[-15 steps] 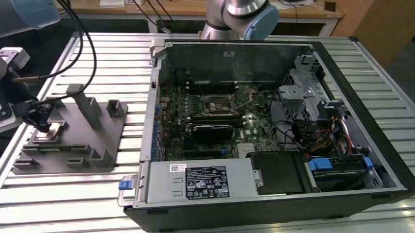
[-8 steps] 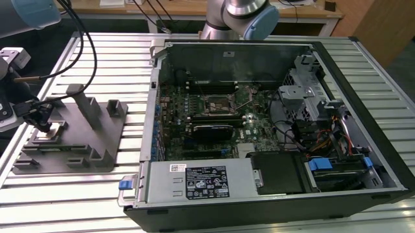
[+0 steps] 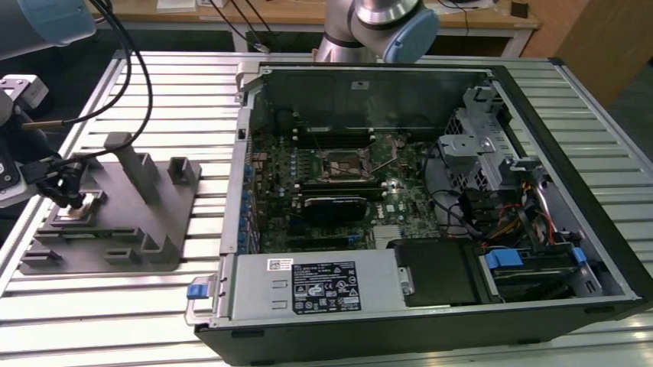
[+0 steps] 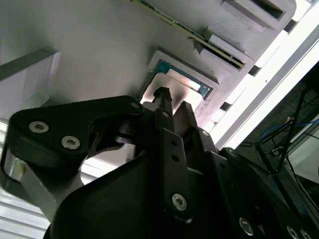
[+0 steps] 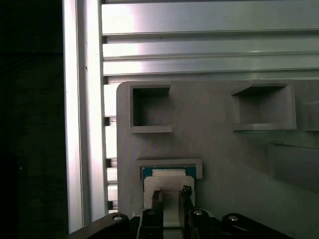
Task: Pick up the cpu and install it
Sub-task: 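Pick up the cpu and move it towards the insertion slot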
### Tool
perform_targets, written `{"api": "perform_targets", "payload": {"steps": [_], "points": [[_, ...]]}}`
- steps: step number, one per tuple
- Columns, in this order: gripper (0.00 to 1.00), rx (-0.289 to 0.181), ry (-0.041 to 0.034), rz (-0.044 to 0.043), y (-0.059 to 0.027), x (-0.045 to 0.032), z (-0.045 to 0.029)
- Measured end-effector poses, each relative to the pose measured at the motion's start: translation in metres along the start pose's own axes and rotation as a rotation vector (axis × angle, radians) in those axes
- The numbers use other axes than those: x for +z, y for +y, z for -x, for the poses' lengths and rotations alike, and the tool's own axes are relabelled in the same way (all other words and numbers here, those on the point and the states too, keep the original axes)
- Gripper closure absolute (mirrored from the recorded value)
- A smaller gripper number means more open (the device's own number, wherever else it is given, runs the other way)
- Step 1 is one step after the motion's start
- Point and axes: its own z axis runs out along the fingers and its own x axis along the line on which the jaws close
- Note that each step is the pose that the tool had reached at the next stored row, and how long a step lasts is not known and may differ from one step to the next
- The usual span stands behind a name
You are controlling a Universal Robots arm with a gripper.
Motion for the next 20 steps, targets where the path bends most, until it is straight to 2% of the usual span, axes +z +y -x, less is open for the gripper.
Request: {"api": "perform_targets", "payload": {"steps": [3,5,8,9,20], "points": [[0.65,0.000,0.0000,0.0000,0.0000,0.0000,0.0000],[0.53,0.000,0.0000,0.0000,0.0000,0.0001,0.0000],[0.47,0.000,0.0000,0.0000,0.0000,0.0001,0.0000],[0.41,0.000,0.0000,0.0000,0.0000,0.0002,0.0000],[0.41,0.000,-0.0043,0.0030,-0.0003,0.0080,-0.0003]]}}
